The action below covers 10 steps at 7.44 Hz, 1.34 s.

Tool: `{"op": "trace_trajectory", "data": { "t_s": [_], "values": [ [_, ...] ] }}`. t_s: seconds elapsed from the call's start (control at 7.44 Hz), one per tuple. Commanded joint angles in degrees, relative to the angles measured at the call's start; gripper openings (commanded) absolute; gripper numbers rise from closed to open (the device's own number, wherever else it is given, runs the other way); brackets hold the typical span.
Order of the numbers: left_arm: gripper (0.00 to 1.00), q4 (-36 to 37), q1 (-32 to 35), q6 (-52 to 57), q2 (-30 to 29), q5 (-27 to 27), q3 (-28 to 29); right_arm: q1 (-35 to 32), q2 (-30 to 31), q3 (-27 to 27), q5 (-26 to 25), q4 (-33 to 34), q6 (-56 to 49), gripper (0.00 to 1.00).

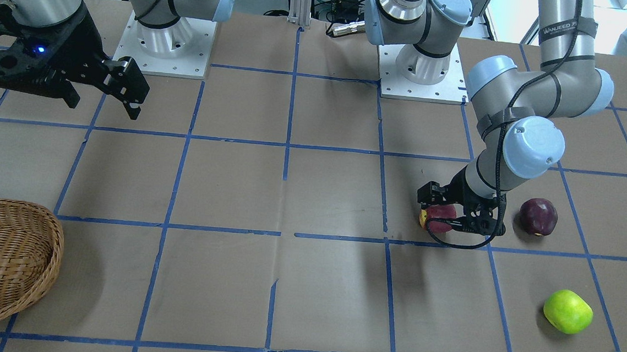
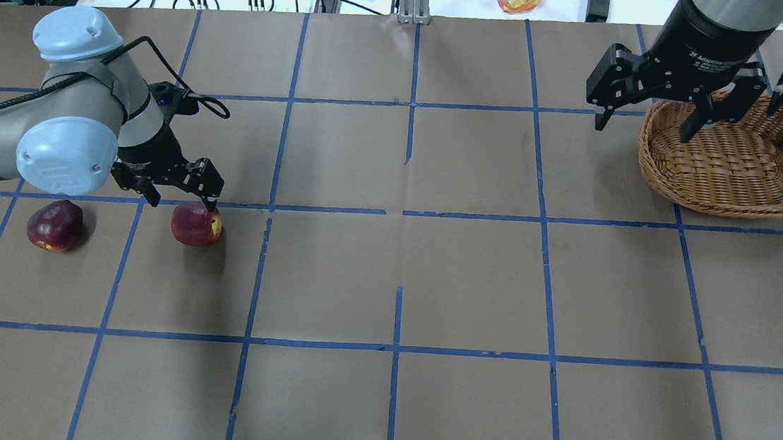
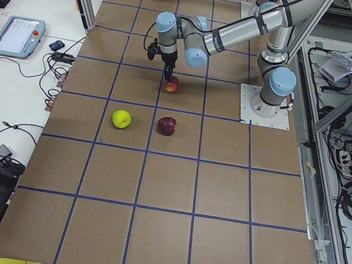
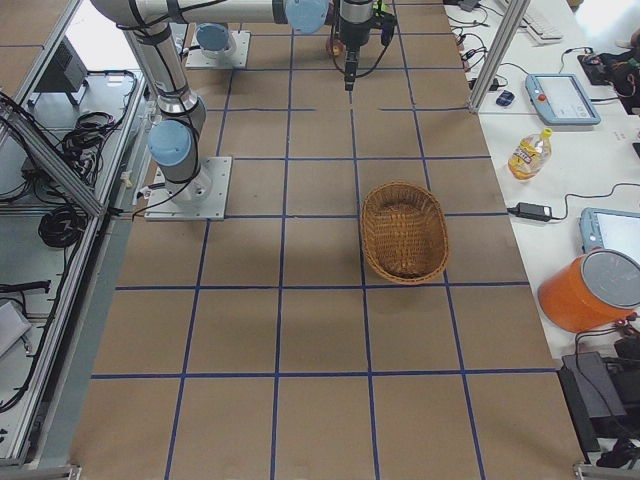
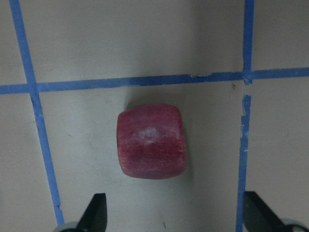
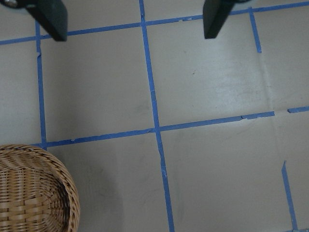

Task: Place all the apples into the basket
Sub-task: 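Lower the left gripper and grasp the red apple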

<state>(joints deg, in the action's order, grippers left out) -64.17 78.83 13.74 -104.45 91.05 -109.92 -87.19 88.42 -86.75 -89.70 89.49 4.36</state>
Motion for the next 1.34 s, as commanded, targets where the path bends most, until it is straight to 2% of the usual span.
{"op": "trace_trajectory", "data": {
  "t_s": [0.0, 0.27, 0.4, 0.54, 0.67, 0.94, 1.08, 1.21],
  "values": [
    [1.0, 0.89, -0.52, -0.03, -2.68, 0.0, -0.3, 0.0, -0.01, -0.09, -0.21, 0.77, 0.04, 1.0],
    [1.0, 2.38, -0.87, -0.64, -3.74, 0.0, -1.61, 0.0, -0.01, -0.09, -0.21, 0.77, 0.04, 1.0],
    [0.56, 6.04, -1.05, 0.4, -4.27, -0.35, -2.57, 0.0, -0.01, -0.09, -0.21, 0.77, 0.04, 1.0],
    [0.29, 7.04, -0.96, -0.38, -4.18, 0.09, -2.84, 0.0, -0.01, -0.09, -0.12, 0.77, 0.04, 1.0],
    [0.18, 5.39, -0.53, -0.82, -2.53, 0.18, -2.67, 0.0, -0.09, -0.09, -0.21, 0.77, 0.04, 1.0],
    [0.17, -4.24, 4.01, -9.99, 0.81, -1.74, 3.53, 0.0, -0.09, -0.09, -0.3, 0.68, 0.04, 1.0],
    [0.16, -5.77, 13.27, -16.06, 2.91, -6.45, 4.35, 0.0, -0.09, -0.09, -0.21, 0.77, 0.12, 1.0],
    [0.16, -3.0, 22.76, -26.47, 1.72, -7.2, 6.01, 0.0, -0.09, -0.09, -0.21, 0.77, 0.04, 1.0]
  ]
}}
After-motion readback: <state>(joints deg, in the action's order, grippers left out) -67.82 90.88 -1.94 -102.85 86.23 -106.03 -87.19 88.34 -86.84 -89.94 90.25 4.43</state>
